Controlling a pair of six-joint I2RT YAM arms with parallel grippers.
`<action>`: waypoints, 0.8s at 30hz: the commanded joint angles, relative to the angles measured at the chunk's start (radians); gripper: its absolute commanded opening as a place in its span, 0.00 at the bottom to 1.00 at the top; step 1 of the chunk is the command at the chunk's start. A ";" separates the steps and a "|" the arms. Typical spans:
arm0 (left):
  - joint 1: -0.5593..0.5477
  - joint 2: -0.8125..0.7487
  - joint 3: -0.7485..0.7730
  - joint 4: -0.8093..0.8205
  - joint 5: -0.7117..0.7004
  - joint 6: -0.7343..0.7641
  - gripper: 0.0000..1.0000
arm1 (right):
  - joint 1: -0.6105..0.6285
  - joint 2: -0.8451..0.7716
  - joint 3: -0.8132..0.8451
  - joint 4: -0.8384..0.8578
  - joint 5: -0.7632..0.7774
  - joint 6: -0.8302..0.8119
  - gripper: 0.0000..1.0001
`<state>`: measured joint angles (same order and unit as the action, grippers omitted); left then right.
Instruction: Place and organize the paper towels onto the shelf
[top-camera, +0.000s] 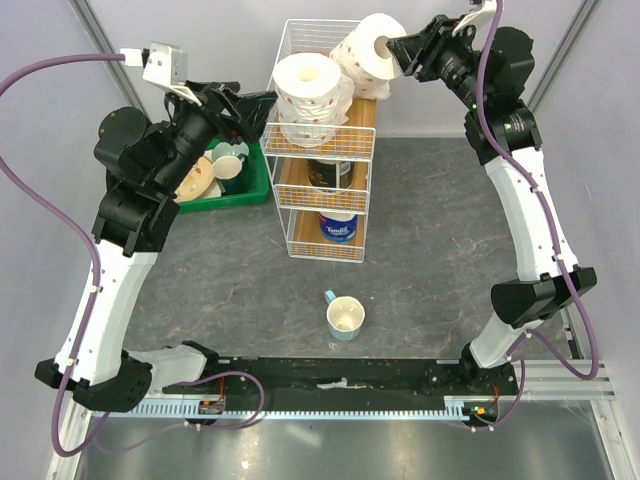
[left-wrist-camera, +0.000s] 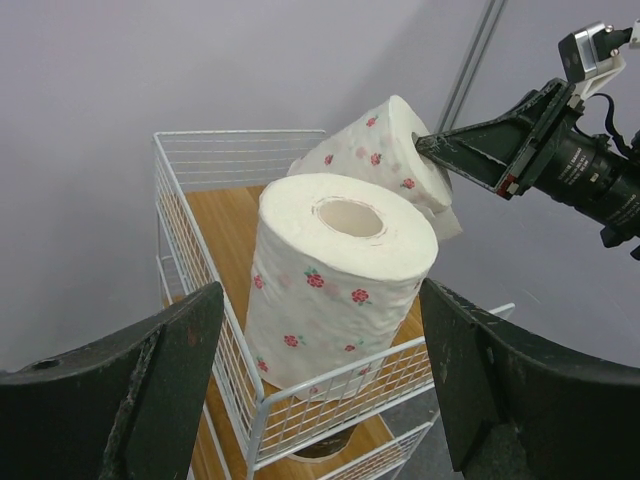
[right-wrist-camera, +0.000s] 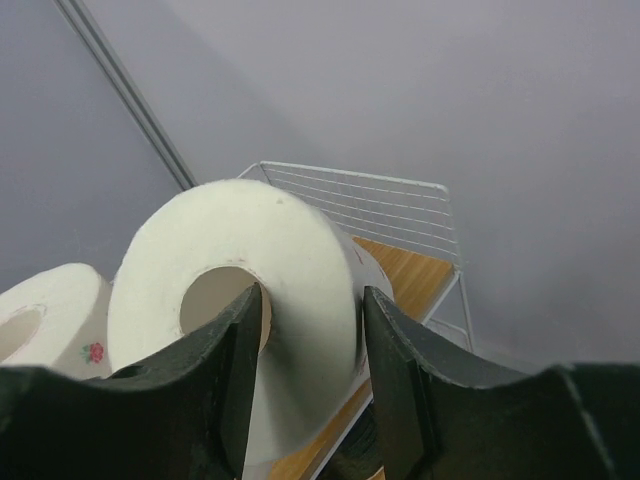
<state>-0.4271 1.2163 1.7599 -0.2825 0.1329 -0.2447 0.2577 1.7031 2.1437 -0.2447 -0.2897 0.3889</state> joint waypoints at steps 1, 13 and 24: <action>0.004 -0.017 -0.013 0.011 0.002 0.025 0.86 | -0.003 0.000 0.061 0.077 -0.011 0.004 0.54; 0.004 -0.023 -0.019 0.006 -0.004 0.033 0.86 | -0.005 0.023 0.078 0.104 -0.029 0.036 0.59; 0.007 -0.069 -0.069 0.075 -0.070 0.042 0.86 | -0.005 -0.013 -0.021 0.111 0.118 0.050 0.66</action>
<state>-0.4271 1.1984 1.7157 -0.2787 0.1268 -0.2443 0.2577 1.7157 2.1487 -0.1673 -0.2588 0.4229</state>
